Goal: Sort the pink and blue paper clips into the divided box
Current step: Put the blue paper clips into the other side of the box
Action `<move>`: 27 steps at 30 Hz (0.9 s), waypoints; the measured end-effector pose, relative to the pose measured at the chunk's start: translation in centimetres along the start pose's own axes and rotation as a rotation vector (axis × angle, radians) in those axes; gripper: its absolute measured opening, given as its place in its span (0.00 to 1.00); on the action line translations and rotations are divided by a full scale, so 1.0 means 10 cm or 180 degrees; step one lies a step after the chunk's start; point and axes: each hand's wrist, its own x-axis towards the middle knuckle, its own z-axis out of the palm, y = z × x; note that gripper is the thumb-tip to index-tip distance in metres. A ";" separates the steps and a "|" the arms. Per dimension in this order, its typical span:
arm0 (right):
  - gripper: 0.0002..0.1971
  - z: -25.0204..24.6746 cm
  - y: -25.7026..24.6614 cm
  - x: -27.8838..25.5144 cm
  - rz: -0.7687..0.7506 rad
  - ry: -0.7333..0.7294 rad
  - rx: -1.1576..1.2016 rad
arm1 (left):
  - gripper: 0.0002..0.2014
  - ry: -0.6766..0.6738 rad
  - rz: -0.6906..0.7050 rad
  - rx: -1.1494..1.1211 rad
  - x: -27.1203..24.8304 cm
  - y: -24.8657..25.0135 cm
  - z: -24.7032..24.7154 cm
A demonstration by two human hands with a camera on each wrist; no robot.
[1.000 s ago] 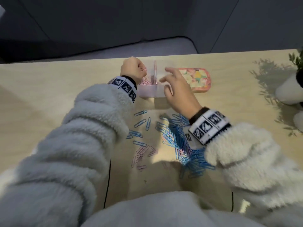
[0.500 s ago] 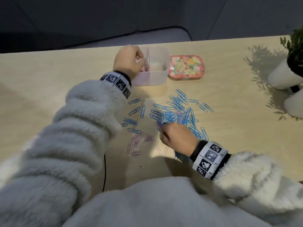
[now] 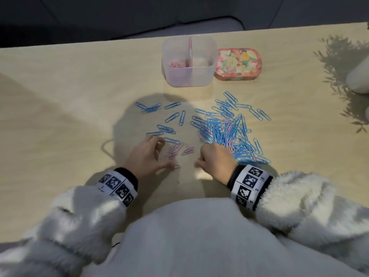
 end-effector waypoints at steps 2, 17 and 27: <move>0.11 0.04 -0.01 0.05 -0.0023 0.0017 0.0166 | 0.34 0.0071 0.0071 -0.0039 0.01 0.05 0.08; 0.22 0.11 0.04 0.22 -0.0901 0.0170 0.0571 | 0.28 -0.0163 0.0413 -0.0101 -0.06 0.10 0.11; 0.09 0.18 -0.04 0.21 -0.1218 0.0341 -0.0006 | 0.09 -0.0111 0.0689 0.0232 0.05 0.28 0.18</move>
